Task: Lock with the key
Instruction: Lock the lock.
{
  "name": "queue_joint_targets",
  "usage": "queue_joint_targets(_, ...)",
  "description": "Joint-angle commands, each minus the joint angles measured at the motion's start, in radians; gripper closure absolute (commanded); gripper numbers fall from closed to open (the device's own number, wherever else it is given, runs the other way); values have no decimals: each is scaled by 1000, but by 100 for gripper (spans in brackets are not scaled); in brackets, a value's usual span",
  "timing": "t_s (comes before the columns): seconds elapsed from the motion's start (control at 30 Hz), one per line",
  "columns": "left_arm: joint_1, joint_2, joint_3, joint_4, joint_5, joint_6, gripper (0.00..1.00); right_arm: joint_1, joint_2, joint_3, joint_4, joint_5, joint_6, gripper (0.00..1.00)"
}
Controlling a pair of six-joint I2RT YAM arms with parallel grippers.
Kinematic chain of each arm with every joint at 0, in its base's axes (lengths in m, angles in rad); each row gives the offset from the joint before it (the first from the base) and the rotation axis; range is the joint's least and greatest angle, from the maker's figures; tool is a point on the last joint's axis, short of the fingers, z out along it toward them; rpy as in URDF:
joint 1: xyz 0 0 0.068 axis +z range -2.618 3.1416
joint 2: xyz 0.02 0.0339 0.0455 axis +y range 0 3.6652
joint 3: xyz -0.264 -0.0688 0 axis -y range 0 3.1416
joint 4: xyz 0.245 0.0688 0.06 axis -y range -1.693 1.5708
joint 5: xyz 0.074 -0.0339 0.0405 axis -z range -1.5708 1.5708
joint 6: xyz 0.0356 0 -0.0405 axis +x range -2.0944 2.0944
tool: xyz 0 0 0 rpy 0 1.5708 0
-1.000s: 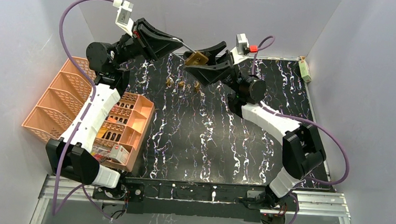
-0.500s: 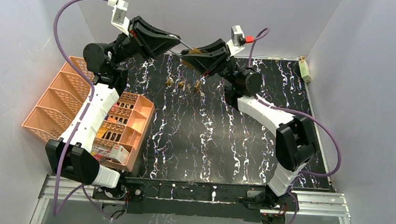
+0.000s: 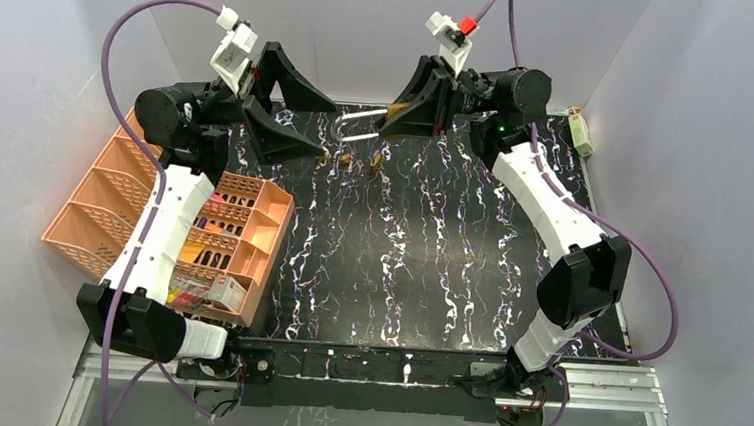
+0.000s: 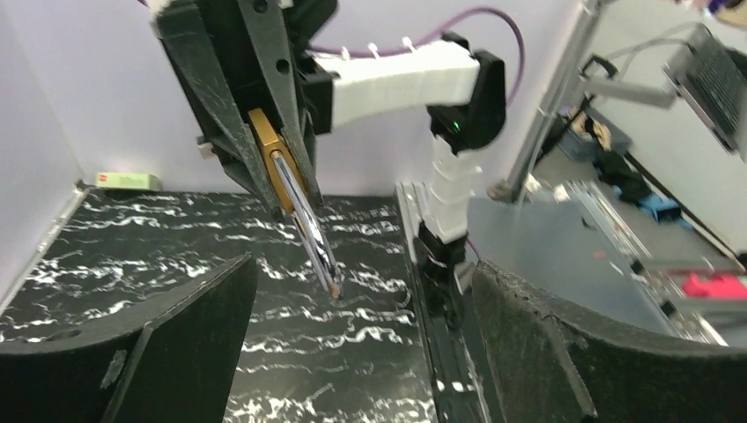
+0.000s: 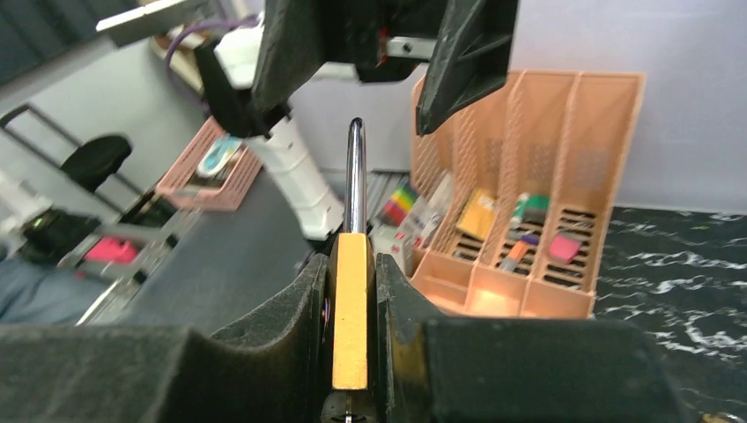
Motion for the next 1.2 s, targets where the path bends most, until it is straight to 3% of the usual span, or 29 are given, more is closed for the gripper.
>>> queue_joint_targets(0.0, -8, -43, 26, 29, 172, -43, 13, 11, -53, 29, 22, -119, 59, 100)
queue_joint_targets(0.1, -26, -38, 20, 29, 182, -49, 31, 12, -36, 21, 113, -104, 127, 100)
queue_joint_targets(0.3, -29, -19, 4, 29, 148, -48, 37, 13, 17, 59, 288, -79, 280, 100)
queue_joint_targets(0.67, -87, 34, 1, 53, 77, -44, 50, 29, 48, 105, 289, -43, 274, 100)
queue_joint_targets(0.97, -91, 22, -27, 60, 89, -37, 49, 29, 68, 160, 279, -44, 281, 100)
queue_joint_targets(1.17, -92, 26, -17, 74, 82, -35, 61, 29, 71, 161, 279, -42, 294, 100)
